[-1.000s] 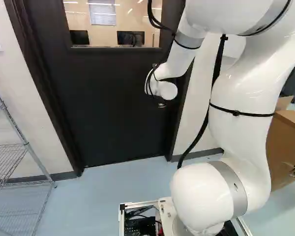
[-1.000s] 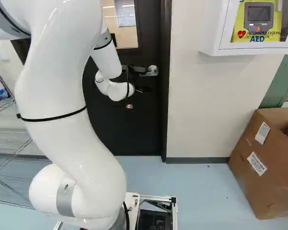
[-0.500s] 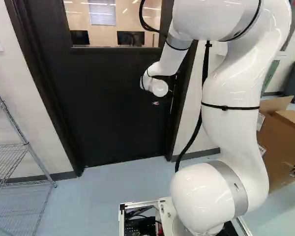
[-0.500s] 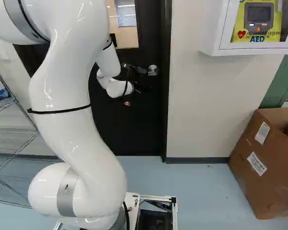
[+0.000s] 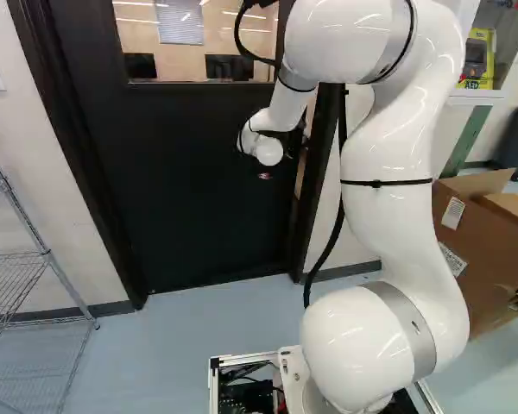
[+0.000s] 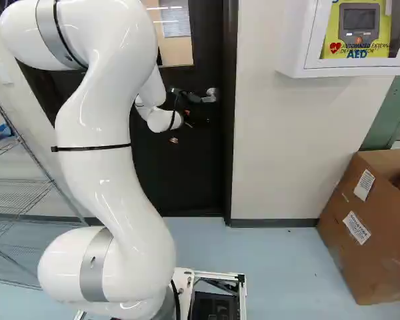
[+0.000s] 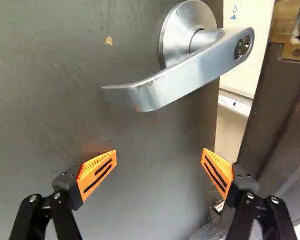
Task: Open the door and move inside
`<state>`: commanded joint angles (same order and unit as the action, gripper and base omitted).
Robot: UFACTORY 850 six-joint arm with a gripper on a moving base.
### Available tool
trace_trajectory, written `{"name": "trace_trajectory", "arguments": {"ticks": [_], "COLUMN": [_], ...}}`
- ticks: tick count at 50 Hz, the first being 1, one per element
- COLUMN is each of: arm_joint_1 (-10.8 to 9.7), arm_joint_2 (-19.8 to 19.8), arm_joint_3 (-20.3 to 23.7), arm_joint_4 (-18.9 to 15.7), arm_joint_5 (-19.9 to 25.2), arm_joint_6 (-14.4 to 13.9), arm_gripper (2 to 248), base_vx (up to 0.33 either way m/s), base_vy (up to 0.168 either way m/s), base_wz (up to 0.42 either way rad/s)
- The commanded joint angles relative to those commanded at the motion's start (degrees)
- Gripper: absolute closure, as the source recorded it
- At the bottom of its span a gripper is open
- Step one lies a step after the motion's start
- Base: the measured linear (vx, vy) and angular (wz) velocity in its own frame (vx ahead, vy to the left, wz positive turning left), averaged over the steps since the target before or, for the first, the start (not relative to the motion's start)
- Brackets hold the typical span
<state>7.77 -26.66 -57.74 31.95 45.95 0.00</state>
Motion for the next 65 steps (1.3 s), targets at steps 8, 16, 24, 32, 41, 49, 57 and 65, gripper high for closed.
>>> {"name": "trace_trajectory", "arguments": {"ticks": [8, 16, 24, 32, 41, 49, 57, 65], "arm_joint_1": [0.6, 1.2, 1.8, 2.2, 2.3, 2.4, 2.8, 3.7], "arm_joint_2": [-2.0, -4.0, -6.0, -7.6, -8.0, -7.6, -5.9, -4.8], "arm_joint_3": [-2.5, -5.2, -7.8, -10.0, -10.5, -9.9, -7.8, -6.3], "arm_joint_4": [0.0, 0.0, 0.0, 0.0, 0.0, -0.3, -3.1, -7.6], "arm_joint_5": [0.0, 0.0, 0.0, 0.0, 0.0, 0.0, -0.2, -0.8], "arm_joint_6": [0.0, 0.0, 0.0, 0.0, 0.0, 0.0, 0.0, 0.0], "arm_gripper": [3, 3, 3, 3, 3, 3, 3, 3], "base_vx": [0.0, 0.0, 0.0, 0.0, 0.0, 0.0, 0.0, 0.0], "base_vy": [0.0, 0.0, 0.0, 0.0, 0.0, 0.0, 0.0, 0.0], "base_wz": [0.0, 0.0, 0.0, 0.0, 0.0, 0.0, 0.0, 0.0]}}
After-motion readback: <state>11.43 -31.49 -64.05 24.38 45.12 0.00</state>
